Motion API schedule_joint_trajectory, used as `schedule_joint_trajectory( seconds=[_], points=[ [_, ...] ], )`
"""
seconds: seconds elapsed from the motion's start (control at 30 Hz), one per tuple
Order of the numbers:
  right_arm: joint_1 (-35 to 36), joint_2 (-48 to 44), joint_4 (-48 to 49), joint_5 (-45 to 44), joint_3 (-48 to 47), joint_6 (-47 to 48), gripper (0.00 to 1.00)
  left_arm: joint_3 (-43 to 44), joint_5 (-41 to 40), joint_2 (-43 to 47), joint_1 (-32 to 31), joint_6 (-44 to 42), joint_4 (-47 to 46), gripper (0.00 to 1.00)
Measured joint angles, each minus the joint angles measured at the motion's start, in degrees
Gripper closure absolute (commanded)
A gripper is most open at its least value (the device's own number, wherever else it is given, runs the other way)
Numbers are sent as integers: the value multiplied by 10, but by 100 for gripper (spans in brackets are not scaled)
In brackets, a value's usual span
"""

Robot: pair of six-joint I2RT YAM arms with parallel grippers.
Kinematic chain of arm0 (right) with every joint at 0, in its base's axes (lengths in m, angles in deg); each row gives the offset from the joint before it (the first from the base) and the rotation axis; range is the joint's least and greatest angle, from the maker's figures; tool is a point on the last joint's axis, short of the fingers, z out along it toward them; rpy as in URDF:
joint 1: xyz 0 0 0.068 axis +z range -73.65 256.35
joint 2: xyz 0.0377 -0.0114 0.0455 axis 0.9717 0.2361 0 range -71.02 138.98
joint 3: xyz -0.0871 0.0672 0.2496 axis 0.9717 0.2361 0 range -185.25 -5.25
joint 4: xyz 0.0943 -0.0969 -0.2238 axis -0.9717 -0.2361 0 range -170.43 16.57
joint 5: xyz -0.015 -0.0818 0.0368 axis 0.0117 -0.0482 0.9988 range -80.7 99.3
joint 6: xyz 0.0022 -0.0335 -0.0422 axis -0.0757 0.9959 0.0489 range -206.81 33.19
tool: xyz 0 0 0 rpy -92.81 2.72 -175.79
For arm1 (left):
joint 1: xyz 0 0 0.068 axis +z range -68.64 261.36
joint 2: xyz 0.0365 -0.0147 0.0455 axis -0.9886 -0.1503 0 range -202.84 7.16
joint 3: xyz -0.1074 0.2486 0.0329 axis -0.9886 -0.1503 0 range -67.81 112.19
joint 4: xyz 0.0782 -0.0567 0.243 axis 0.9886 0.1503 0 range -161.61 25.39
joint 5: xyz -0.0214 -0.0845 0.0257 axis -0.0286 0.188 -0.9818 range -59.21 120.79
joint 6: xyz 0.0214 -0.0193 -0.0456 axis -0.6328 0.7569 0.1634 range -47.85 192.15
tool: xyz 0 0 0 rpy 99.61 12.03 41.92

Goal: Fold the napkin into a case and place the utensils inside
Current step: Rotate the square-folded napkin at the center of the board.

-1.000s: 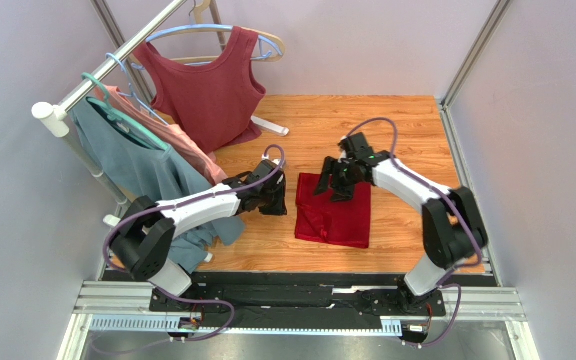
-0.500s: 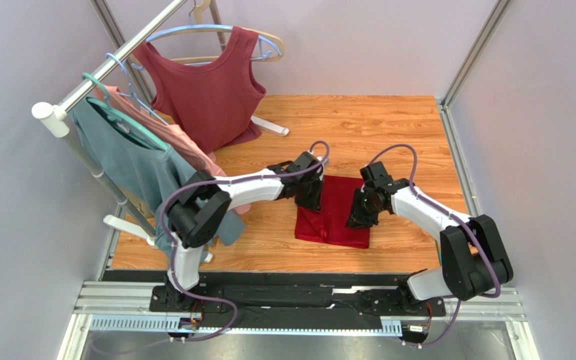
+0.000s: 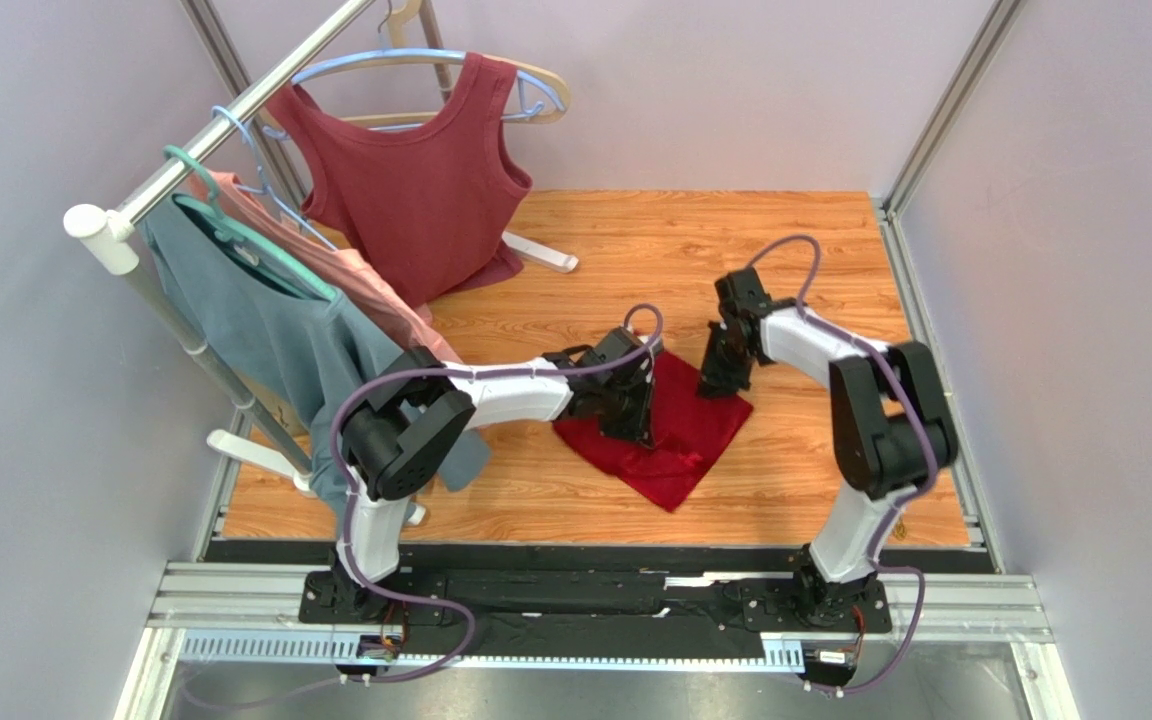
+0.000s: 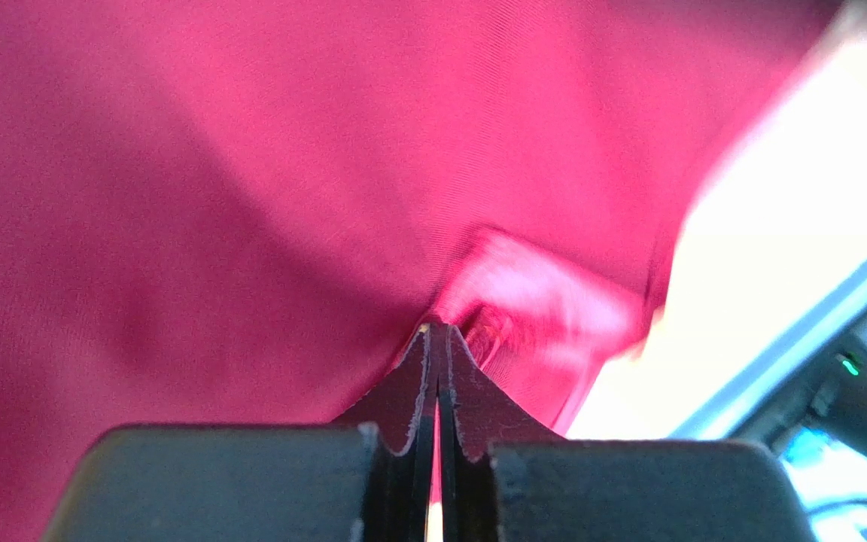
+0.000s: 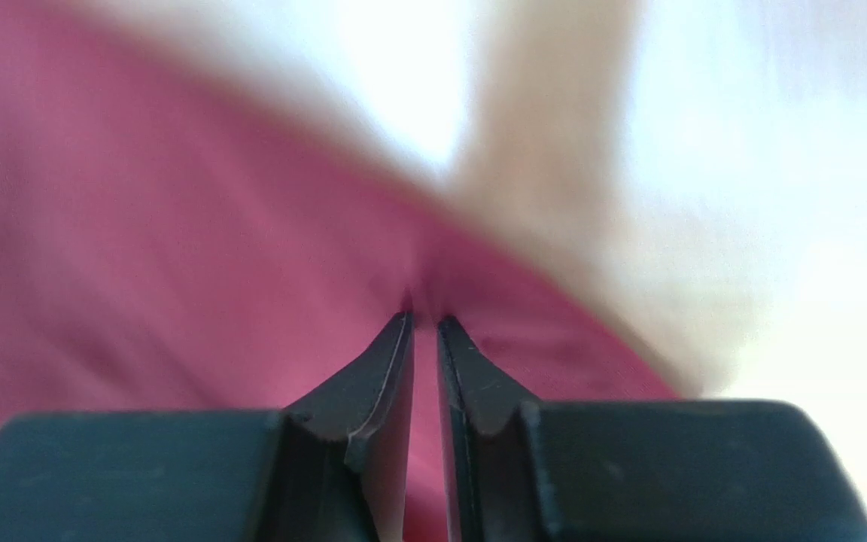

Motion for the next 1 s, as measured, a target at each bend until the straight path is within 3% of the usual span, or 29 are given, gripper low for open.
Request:
schedule_joint_trajectory(
  seconds=[0.1, 0.2, 0.3, 0.4, 0.53, 0.67, 0.77, 1.0],
  points=[
    [0, 70, 1, -5, -95, 20, 79, -3, 14, 0, -30, 26, -8, 95],
    [0, 92, -14, -10, -148, 39, 66, 7, 11, -1, -53, 30, 13, 81],
    [0, 61, -41, -10, -151, 53, 52, 10, -5, 16, -60, 21, 45, 69],
    [0, -17, -64, -8, -110, 54, 46, 4, -30, 66, -48, 7, 83, 60],
    [13, -124, -79, -3, -34, 27, 44, -30, -60, 163, -36, -6, 113, 69],
    [59, -191, -60, 30, 50, -17, 64, -108, -62, 248, -33, -11, 108, 86],
    [78, -158, -47, 60, 51, -33, 71, -141, -42, 252, -26, -4, 98, 90],
    [126, -59, -37, 64, 8, -35, 71, -148, -29, 196, -16, -2, 73, 94]
  ],
)
